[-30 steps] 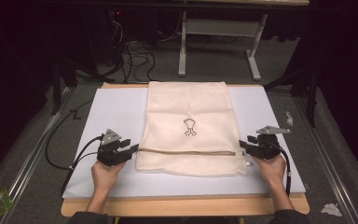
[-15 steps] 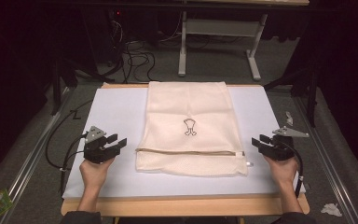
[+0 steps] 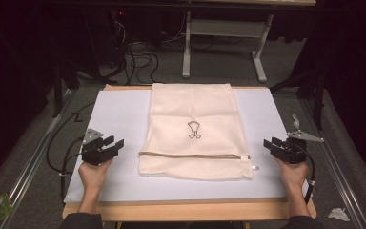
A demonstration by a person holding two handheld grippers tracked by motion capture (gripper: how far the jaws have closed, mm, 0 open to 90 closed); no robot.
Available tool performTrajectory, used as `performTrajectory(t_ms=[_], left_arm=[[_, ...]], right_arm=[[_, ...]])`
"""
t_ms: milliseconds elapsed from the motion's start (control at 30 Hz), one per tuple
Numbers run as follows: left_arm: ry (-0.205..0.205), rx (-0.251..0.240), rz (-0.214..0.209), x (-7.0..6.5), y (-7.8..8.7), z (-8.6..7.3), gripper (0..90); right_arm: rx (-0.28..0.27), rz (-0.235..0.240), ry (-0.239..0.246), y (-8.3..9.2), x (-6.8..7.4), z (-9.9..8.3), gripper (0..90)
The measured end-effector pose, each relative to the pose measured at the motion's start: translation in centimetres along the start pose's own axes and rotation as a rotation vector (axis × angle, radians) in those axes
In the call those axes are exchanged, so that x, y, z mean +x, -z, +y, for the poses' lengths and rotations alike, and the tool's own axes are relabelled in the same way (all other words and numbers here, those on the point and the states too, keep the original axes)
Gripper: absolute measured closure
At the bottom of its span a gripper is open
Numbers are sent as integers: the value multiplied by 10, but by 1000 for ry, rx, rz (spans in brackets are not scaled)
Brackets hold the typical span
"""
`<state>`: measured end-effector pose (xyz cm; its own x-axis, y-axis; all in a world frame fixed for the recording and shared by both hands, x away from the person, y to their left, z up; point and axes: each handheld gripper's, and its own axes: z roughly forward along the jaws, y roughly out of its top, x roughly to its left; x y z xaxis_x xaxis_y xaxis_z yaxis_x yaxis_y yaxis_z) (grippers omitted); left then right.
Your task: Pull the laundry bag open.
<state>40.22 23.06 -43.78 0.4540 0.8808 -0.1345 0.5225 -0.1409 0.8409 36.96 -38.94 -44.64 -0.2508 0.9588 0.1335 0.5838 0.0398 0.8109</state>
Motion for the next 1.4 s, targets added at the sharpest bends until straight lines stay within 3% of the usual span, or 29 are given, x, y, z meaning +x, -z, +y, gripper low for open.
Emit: performTrajectory(t_ms=[367, 700, 1400], left_arm=[[35, -11, 28, 10, -8, -3, 517], [18, 5, 83, 12, -19, -5, 506], [2, 24, 127, 16, -38, -16, 501]], right_arm=[[8, -16, -29, -7, -9, -7, 573], [13, -45, -20, -15, -11, -11, 574], [28, -82, 14, -28, -6, -13, 575]])
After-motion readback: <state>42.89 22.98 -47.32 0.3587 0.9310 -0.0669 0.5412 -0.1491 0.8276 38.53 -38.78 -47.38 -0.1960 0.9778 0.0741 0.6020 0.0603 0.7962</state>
